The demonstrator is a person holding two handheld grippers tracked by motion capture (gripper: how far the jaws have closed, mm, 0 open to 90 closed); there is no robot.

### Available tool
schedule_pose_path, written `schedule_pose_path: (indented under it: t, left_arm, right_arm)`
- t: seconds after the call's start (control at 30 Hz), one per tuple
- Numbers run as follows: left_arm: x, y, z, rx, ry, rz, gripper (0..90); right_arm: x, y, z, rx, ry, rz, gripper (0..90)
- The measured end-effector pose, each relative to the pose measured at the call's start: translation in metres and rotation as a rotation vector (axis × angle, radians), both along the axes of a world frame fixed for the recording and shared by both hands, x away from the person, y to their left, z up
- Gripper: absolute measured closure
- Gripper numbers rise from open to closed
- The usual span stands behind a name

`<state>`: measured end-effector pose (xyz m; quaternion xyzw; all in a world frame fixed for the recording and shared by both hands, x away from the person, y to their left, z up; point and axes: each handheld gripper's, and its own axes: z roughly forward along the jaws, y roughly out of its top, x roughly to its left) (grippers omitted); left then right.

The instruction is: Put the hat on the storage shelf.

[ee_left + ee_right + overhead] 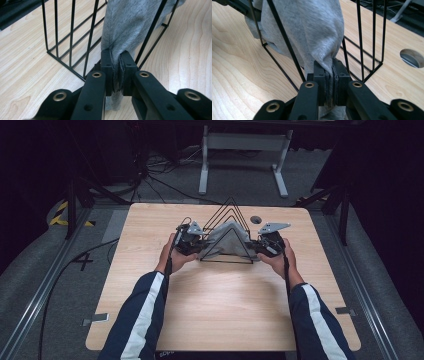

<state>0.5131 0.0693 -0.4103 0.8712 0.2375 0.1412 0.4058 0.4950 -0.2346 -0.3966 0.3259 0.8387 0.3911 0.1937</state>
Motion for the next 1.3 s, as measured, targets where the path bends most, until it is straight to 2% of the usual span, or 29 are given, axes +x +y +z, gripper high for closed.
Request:
schedule_pose_path:
  t: [0.23, 0.43, 0.6, 0.83, 0.87, 0.97, 1.13, 1.3]
  left_arm:
    - [0.001, 0.001, -0.006, -0.012, 0.021, 0.008, 84.0]
    - [-0.001, 0.009, -0.001, -0.038, 0.018, 0.024, 82.7]
    - [-0.004, 0.015, 0.003, -0.028, 0.012, 0.029, 81.3]
    - [-0.015, 0.024, 0.014, 0.004, -0.016, 0.033, 80.7]
    - [-0.017, 0.026, 0.016, 0.025, -0.026, 0.028, 80.5]
    - [-0.021, 0.028, 0.018, 0.044, -0.034, 0.021, 79.6]
    - [-0.024, 0.032, 0.018, 0.079, -0.036, 0.023, 77.5]
    - [-0.029, 0.038, 0.017, 0.116, -0.035, 0.019, 72.2]
  right_arm:
    - [0.001, 0.001, -0.007, -0.016, 0.005, -0.011, 82.8]
    - [-0.001, 0.001, -0.005, -0.024, 0.003, -0.009, 79.4]
    - [-0.004, 0.000, -0.001, -0.041, 0.000, -0.010, 78.1]
    - [-0.009, -0.001, 0.006, -0.067, -0.008, -0.019, 73.1]
    - [-0.010, -0.001, 0.007, -0.068, -0.009, -0.021, 72.3]
    - [-0.012, -0.004, 0.010, -0.072, -0.014, -0.027, 70.8]
    - [-0.016, -0.008, 0.017, -0.063, 0.000, -0.025, 69.2]
    - [-0.021, -0.010, 0.020, -0.086, -0.004, -0.012, 67.7]
